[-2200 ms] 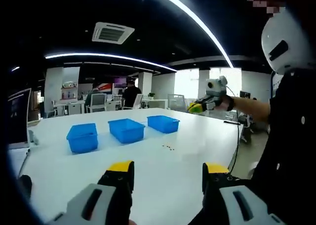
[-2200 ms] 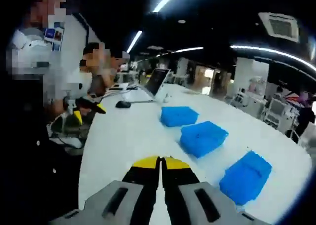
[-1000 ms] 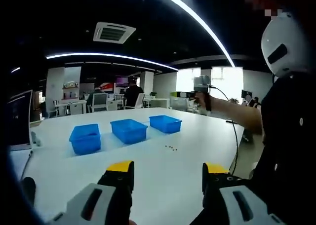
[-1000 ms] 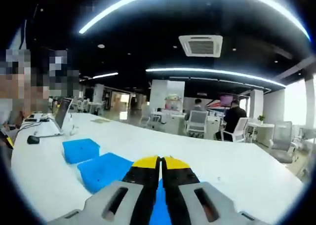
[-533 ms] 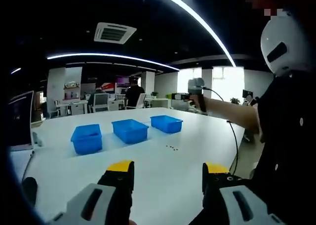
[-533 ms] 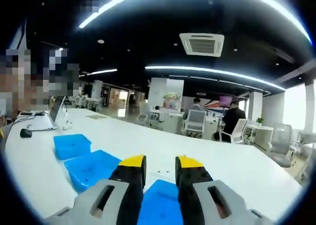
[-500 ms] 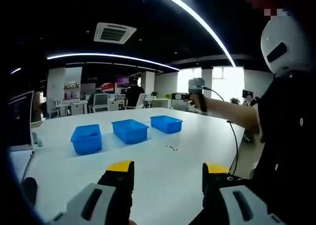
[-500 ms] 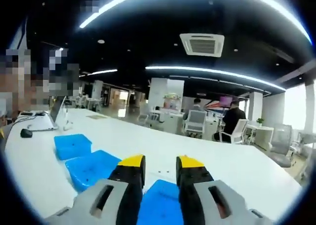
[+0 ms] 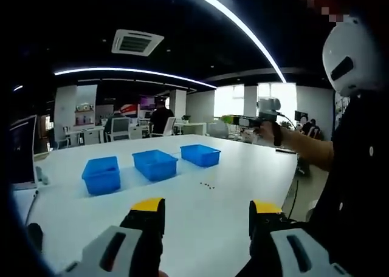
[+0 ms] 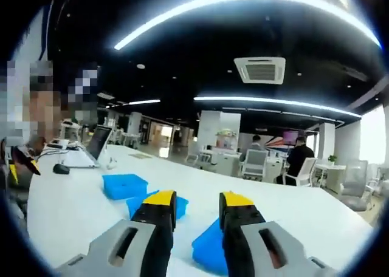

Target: Pick up the resistors one by one and place each resistor into its matching bin, sorting the parts by color and model until every resistor is separated into the correct bin for its type

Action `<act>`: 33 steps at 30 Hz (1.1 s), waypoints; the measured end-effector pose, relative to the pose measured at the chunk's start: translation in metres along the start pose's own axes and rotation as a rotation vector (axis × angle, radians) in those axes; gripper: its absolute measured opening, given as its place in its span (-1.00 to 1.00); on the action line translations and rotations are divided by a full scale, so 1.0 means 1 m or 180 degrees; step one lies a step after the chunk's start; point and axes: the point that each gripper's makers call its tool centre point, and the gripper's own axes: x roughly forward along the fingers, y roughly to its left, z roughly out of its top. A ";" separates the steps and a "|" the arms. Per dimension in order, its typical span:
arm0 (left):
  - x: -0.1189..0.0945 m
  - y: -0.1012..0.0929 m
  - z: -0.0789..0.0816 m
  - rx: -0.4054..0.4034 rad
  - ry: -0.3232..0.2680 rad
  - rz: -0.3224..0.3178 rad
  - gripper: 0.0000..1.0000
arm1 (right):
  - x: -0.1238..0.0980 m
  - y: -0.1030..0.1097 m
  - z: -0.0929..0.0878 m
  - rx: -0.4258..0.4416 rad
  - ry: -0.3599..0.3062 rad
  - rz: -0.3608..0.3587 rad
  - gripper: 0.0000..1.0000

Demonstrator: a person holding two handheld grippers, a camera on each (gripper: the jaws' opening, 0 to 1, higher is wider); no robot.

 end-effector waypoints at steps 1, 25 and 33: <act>0.001 0.000 0.000 0.0004 -0.0002 -0.0003 0.14 | -0.007 0.003 0.000 0.0026 -0.0017 0.0011 -0.40; 0.003 0.001 0.000 0.0008 -0.0029 -0.0065 0.14 | -0.065 0.068 -0.049 -0.0278 0.0598 0.0829 -0.43; -0.006 0.003 -0.005 -0.0029 -0.0035 0.0024 0.14 | -0.029 0.090 -0.062 -0.1066 0.0997 0.1700 -0.44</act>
